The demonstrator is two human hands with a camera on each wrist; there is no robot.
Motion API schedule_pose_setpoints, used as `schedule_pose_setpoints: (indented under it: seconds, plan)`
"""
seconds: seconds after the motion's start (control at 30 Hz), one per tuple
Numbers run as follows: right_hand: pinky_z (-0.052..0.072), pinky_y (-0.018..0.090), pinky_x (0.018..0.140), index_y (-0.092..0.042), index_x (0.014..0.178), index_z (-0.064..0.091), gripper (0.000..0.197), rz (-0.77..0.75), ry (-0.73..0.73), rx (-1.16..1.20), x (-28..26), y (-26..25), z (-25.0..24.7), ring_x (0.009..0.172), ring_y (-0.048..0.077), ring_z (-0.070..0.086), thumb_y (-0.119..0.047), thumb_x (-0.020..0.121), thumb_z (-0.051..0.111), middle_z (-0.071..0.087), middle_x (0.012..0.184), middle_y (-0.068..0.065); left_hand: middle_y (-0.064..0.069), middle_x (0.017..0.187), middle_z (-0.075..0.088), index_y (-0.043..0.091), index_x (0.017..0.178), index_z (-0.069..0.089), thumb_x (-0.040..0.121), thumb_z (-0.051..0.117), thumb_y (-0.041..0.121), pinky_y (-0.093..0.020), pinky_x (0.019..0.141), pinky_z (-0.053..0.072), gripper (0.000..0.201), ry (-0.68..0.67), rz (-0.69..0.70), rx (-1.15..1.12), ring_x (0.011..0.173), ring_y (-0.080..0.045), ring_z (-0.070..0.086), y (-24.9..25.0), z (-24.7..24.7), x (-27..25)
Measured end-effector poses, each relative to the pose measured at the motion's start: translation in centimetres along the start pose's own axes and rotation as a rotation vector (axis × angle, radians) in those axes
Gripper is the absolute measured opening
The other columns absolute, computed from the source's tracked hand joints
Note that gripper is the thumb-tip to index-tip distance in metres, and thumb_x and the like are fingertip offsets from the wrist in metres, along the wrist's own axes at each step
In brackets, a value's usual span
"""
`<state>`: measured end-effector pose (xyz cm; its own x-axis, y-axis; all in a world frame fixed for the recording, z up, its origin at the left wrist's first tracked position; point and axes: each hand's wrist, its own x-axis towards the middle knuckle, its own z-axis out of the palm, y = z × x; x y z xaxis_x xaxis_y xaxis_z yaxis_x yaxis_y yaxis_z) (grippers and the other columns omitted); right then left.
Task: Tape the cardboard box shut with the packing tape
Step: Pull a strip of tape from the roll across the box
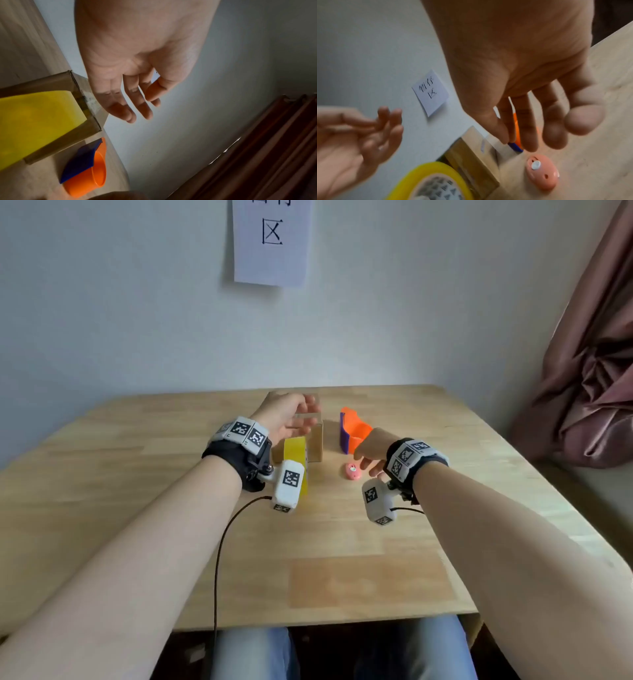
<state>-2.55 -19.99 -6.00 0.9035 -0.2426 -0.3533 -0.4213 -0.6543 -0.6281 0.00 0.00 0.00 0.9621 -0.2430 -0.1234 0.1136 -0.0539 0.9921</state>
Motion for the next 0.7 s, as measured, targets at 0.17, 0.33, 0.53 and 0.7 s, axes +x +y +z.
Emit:
schedule_pose_setpoints:
  seconds: [0.17, 0.33, 0.53, 0.7]
  plan:
    - [0.059, 0.038, 0.081, -0.008, 0.098, 0.07, 0.033, 0.085, -0.02, -0.295, 3.9, 0.8, 1.9, 0.081, 0.029, 0.073, -0.027, 0.073, 0.079, 0.076, 0.092, 0.011, -0.01, 0.097, 0.074, 0.011, 0.088, 0.066, 0.088, 0.045, -0.006, -0.032, 0.065, 0.056, 0.027, -0.007, -0.017, 0.01, 0.075, -0.027, 0.071, -0.3, -0.1, 3.2]
    - [0.054, 0.03, 0.061, -0.009, 0.076, 0.066, 0.011, 0.044, -0.134, -0.24, 5.5, 0.4, 2.7, 0.061, 0.024, 0.065, -0.015, 0.083, 0.072, 0.068, 0.064, 0.004, -0.004, 0.09, 0.076, 0.013, 0.089, 0.068, 0.09, 0.047, -0.002, -0.026, 0.059, 0.053, 0.026, 0.037, 0.005, 0.04, 0.074, -0.023, 0.07, -0.9, -1.5, 4.5]
    - [0.051, 0.024, 0.049, -0.016, 0.116, 0.056, 0.018, -0.168, -0.278, -0.043, 5.7, -2.2, 1.4, 0.056, 0.02, 0.069, -0.012, 0.098, 0.056, 0.079, 0.089, 0.004, 0.001, 0.088, 0.072, 0.018, 0.088, 0.068, 0.091, 0.052, 0.006, -0.023, 0.052, 0.042, 0.021, 0.208, -0.031, 0.105, 0.065, -0.015, 0.062, -2.0, -4.6, 5.0]
    - [0.027, 0.021, 0.045, -0.014, 0.077, 0.049, 0.011, -0.184, -0.277, 0.223, 5.8, -3.7, 0.8, 0.048, 0.015, 0.031, -0.004, 0.082, 0.045, 0.05, 0.064, 0.007, -0.001, 0.095, 0.066, 0.018, 0.098, 0.065, 0.095, 0.063, 0.029, -0.029, 0.063, 0.044, 0.012, 0.176, -0.247, 0.293, 0.074, -0.017, 0.058, -3.8, -5.8, 5.6]
